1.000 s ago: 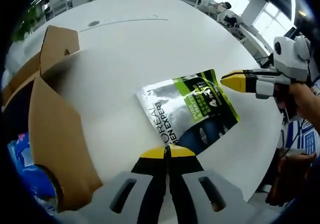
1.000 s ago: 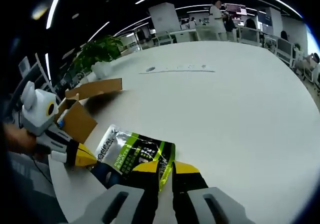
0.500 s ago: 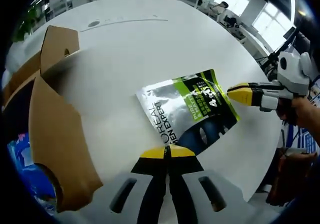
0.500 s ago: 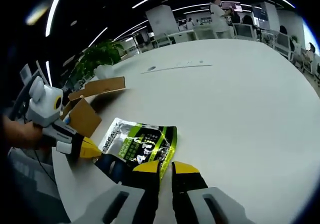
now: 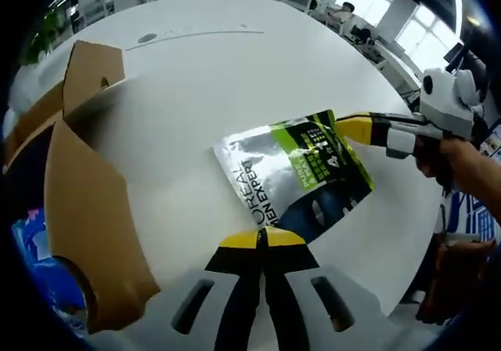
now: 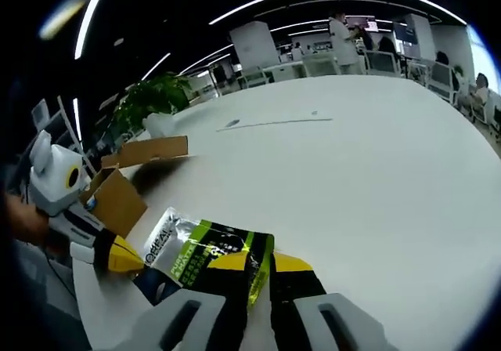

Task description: Operate the shoe box by opening the lid, removing the specified soft item, and placing it in the target area until the item is outside and the box remains undamaged.

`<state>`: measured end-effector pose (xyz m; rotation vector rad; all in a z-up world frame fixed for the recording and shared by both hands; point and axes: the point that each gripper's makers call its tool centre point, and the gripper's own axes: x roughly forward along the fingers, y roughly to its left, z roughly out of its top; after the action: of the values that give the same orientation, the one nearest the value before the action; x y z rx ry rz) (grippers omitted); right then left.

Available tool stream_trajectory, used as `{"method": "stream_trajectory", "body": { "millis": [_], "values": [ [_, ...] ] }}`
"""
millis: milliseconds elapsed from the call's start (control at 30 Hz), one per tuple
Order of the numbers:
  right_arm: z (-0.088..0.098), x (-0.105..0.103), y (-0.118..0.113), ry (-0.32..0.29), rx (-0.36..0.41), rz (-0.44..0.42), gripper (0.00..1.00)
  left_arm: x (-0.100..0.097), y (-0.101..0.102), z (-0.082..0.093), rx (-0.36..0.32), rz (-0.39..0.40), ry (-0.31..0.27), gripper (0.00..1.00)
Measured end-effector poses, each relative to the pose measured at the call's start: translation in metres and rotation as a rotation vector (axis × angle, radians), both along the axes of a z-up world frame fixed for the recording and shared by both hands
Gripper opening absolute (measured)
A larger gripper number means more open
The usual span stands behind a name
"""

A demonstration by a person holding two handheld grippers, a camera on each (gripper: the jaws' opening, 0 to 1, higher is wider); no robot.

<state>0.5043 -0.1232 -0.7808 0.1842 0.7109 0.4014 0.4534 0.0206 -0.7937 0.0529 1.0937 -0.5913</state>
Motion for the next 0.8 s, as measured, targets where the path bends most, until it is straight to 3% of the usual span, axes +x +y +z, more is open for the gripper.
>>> {"method": "stream_trajectory", "body": {
  "millis": [167, 333, 467, 733, 800],
  "values": [
    [0.005, 0.009, -0.010, -0.043, 0.002, -0.038, 0.05, 0.000, 0.000, 0.000, 0.000, 0.005, -0.004, 0.00],
    [-0.004, 0.003, 0.001, -0.016, 0.016, 0.030, 0.12, -0.001, 0.000, 0.001, -0.003, 0.007, -0.006, 0.00],
    [0.002, 0.002, 0.010, -0.030, 0.028, 0.077, 0.17, -0.001, 0.000, 0.001, -0.004, 0.006, -0.004, 0.00],
    [0.005, 0.005, 0.010, -0.085, 0.018, 0.111, 0.14, -0.002, 0.000, 0.001, -0.007, 0.003, -0.007, 0.00],
    [0.004, 0.005, 0.012, -0.074, 0.039, 0.113, 0.14, -0.002, 0.000, 0.000, -0.008, 0.004, -0.007, 0.00]
  ]
}}
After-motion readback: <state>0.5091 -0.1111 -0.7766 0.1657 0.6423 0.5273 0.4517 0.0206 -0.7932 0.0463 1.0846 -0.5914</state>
